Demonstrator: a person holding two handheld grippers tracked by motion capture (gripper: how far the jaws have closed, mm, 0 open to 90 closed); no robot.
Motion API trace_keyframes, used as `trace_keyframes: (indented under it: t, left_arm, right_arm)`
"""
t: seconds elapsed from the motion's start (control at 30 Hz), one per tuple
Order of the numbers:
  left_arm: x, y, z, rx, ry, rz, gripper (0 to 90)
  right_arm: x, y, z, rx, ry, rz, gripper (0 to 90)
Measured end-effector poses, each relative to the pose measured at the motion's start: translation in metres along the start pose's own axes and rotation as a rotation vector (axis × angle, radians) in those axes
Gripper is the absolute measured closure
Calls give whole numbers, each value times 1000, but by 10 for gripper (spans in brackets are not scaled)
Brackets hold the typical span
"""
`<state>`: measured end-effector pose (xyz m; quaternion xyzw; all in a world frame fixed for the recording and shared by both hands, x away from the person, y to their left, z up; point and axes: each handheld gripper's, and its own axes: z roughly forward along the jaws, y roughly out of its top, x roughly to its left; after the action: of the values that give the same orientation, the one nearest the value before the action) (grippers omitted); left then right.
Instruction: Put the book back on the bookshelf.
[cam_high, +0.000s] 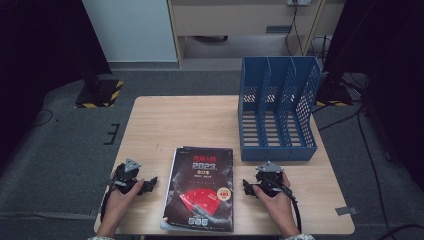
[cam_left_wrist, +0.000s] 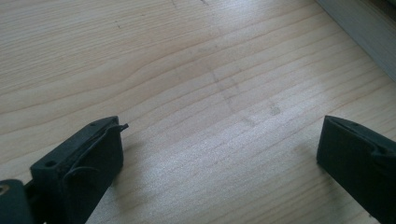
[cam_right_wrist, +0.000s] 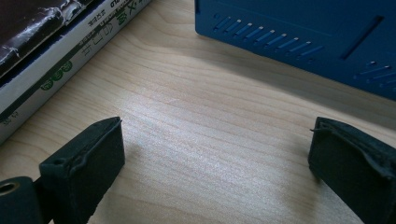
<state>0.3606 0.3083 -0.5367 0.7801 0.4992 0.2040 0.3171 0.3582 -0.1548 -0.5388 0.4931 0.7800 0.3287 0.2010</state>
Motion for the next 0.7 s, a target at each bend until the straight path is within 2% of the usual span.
trace_keyframes:
  t: [0.1,0.13,0.17,0.37,0.5,0.53,0.6,0.7]
  left_arm:
    - [-1,-1,-1,-1,-3,0,0]
    - [-1,-1,-1,-2,-5,0,0]
    - [-1,-1,-1,-2,-5,0,0]
    - [-2,-1,-3,-3,-5,0,48]
    - [-1,-2,-8,-12,-14,-10,99]
    - [-2,-2,-11,-27,-19,-12,106]
    - [-2,-2,-13,-35,-22,-15,114]
    - [-5,0,-22,-63,-34,-16,138]
  right_arm:
    - [0,0,0,-1,3,-2,40]
    - [0,0,0,0,23,-6,32]
    - [0,0,0,0,23,-6,32]
    - [-4,0,-1,-18,67,37,16]
    - [-4,0,-3,-20,81,27,79]
    - [-3,1,-6,-31,104,34,112]
    - [-2,2,-8,-37,101,38,110]
    - [2,6,-23,-62,84,-9,134]
